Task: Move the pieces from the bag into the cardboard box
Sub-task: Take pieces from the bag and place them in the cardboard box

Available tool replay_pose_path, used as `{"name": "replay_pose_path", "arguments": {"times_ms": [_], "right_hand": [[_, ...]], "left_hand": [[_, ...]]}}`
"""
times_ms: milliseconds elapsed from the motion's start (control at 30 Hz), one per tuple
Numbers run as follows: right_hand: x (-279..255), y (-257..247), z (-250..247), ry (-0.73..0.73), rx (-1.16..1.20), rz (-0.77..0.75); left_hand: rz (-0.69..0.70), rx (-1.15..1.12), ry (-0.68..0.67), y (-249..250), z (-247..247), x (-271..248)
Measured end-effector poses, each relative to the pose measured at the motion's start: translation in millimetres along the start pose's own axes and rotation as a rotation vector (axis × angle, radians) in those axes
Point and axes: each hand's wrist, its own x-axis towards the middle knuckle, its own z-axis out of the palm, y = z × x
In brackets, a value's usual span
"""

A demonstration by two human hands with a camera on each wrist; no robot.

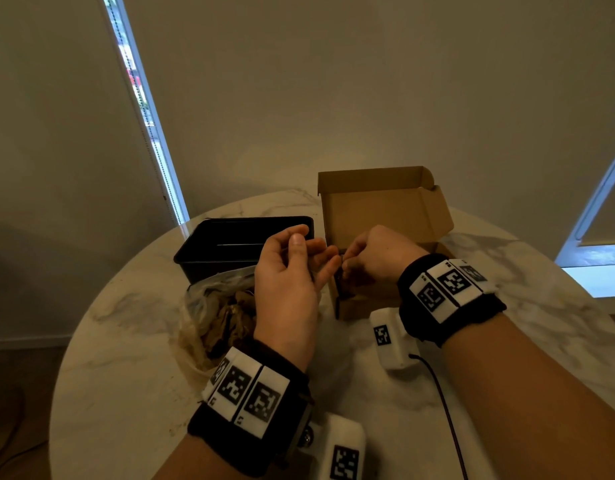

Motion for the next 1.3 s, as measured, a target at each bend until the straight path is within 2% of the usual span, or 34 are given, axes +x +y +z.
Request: {"name": "replay_pose_path", "arguments": {"times_ms": [267, 467, 600, 633, 700, 767, 833, 967, 1167, 1300], "right_hand": [[-10, 4, -8, 0.044, 0.072, -0.034], [-15, 8, -6, -0.022, 0.033, -0.056], [-31, 3, -20, 0.179, 0.137, -0.299], [-38, 0, -23, 0.187, 0.175, -0.374], [-51, -8, -22, 0.079, 0.175, -0.461], [-58, -10, -14, -0.074, 0.133, -0.449], [-58, -8, -6, -0.141, 0.126, -0.428], [-52, -3, -1, -0.132, 0.258, -0.424], [-49, 3, -3, -0.081, 0.294, -0.394], [-45, 6, -16, -0.007, 0.379, -0.351]], "left_hand": [[0.002, 0.016, -0.024, -2, 2, 0], [0.005, 0.031, -0.020, -5, 0, 2], [0.013, 0.041, -0.031, -5, -2, 3], [0.015, 0.043, -0.040, -5, -2, 3], [0.021, 0.046, -0.059, -3, -1, 1], [0.016, 0.044, -0.078, -3, -1, -1], [-0.009, 0.039, -0.085, -3, -1, -2], [-0.065, 0.004, -0.086, -1, 3, -4], [-0.113, 0.008, -0.195, -1, 4, -5], [-0.087, 0.090, -0.194, 1, 2, -2]]}}
